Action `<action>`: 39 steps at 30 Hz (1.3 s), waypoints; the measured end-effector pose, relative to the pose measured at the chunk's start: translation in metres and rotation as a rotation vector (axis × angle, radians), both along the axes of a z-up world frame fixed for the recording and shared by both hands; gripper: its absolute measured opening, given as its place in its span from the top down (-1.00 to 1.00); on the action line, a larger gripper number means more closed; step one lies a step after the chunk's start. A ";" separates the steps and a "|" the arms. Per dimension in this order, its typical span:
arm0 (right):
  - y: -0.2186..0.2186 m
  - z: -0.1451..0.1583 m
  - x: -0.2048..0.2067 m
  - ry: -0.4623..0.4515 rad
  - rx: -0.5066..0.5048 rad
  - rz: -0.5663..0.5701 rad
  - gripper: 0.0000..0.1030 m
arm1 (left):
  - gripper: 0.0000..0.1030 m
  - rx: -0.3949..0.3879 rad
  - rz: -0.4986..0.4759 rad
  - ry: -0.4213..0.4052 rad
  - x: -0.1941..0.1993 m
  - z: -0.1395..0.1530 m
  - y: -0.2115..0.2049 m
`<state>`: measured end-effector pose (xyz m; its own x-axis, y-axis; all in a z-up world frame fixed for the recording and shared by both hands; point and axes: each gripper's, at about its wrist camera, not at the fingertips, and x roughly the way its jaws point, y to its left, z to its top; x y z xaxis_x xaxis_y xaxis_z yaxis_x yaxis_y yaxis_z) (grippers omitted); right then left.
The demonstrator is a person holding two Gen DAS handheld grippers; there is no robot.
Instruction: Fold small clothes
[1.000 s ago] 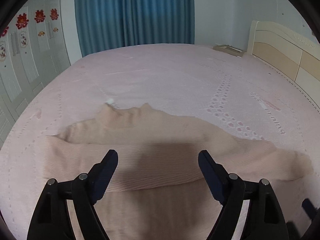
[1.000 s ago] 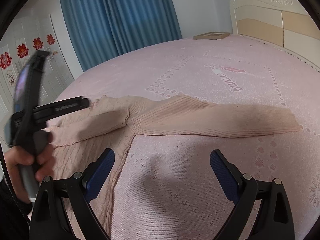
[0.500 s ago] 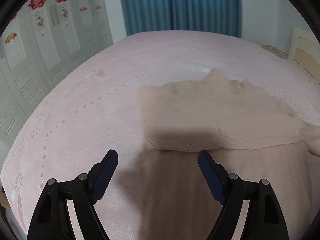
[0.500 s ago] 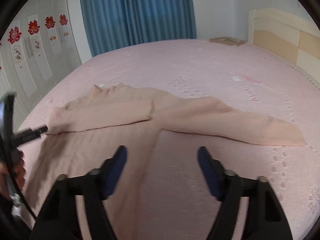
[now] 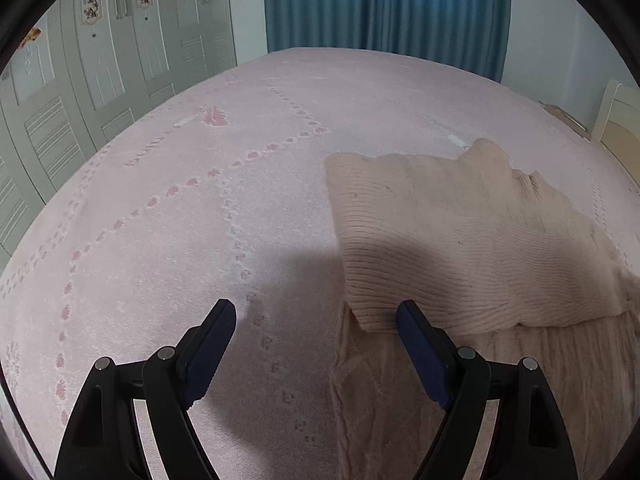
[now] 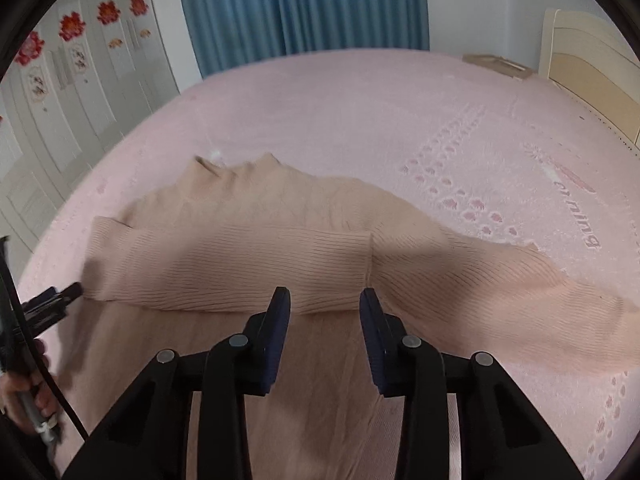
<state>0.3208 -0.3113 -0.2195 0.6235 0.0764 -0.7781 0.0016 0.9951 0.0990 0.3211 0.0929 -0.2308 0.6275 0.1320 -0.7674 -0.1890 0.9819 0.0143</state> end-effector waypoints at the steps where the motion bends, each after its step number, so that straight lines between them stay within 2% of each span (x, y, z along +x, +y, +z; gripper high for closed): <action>1: -0.002 -0.005 0.004 0.010 0.005 -0.005 0.31 | -0.58 0.000 -0.004 -0.002 0.001 0.000 -0.001; 5: -0.004 -0.030 0.016 0.080 0.081 -0.014 0.36 | -0.58 -0.044 0.001 -0.025 0.002 0.001 0.008; 6: 0.000 -0.035 0.019 0.083 0.074 -0.011 0.45 | -0.58 -0.065 0.008 -0.019 0.003 0.000 0.012; 7: 0.003 -0.037 0.019 0.079 0.055 -0.005 0.69 | -0.58 -0.086 0.014 -0.014 0.004 -0.001 0.016; 8: 0.008 -0.037 0.019 0.066 0.032 0.009 0.82 | -0.58 -0.100 0.021 -0.009 0.005 -0.003 0.019; 9: 0.010 -0.035 0.018 0.051 0.031 0.023 0.87 | -0.58 -0.114 0.030 -0.001 0.006 -0.004 0.021; 13: -0.006 -0.014 0.001 -0.039 0.103 0.013 0.90 | -0.58 -0.120 0.049 -0.010 0.006 -0.002 0.024; 17: -0.018 -0.019 -0.007 0.000 0.140 0.010 0.90 | -0.58 -0.098 0.031 -0.035 0.004 0.005 0.015; 19: -0.014 -0.032 -0.004 0.056 0.095 0.012 0.90 | -0.58 -0.076 0.017 -0.035 0.005 0.005 0.008; 21: -0.008 -0.040 -0.004 0.063 0.055 0.018 0.90 | -0.58 -0.049 0.006 -0.027 0.006 0.005 0.002; 25: -0.003 -0.029 -0.006 0.055 0.018 0.048 0.81 | -0.58 -0.033 -0.007 0.015 0.012 -0.002 -0.008; 27: -0.008 -0.019 -0.009 0.041 0.013 0.037 0.79 | -0.58 -0.001 -0.013 0.035 0.015 -0.006 -0.014; 29: -0.023 -0.005 -0.012 0.020 0.015 0.003 0.64 | -0.58 0.032 -0.022 0.029 0.013 -0.006 -0.020; 30: -0.035 0.005 -0.016 0.003 0.025 -0.026 0.56 | -0.58 0.044 -0.029 0.022 0.012 -0.004 -0.022; 32: -0.063 0.024 -0.027 -0.025 0.034 -0.084 0.24 | -0.58 0.060 -0.040 0.010 0.010 -0.001 -0.027; 34: -0.090 0.038 -0.044 -0.048 0.034 -0.129 0.11 | -0.58 0.061 -0.048 0.008 0.010 0.000 -0.031; 39: -0.175 0.054 -0.094 -0.053 -0.034 -0.273 0.02 | -0.58 -0.006 -0.067 0.032 0.010 -0.001 -0.040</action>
<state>0.2267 -0.4864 -0.1656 0.6575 -0.1257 -0.7429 0.2654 0.9614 0.0722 0.3307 0.0527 -0.2320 0.6096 0.0863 -0.7880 -0.1227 0.9923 0.0137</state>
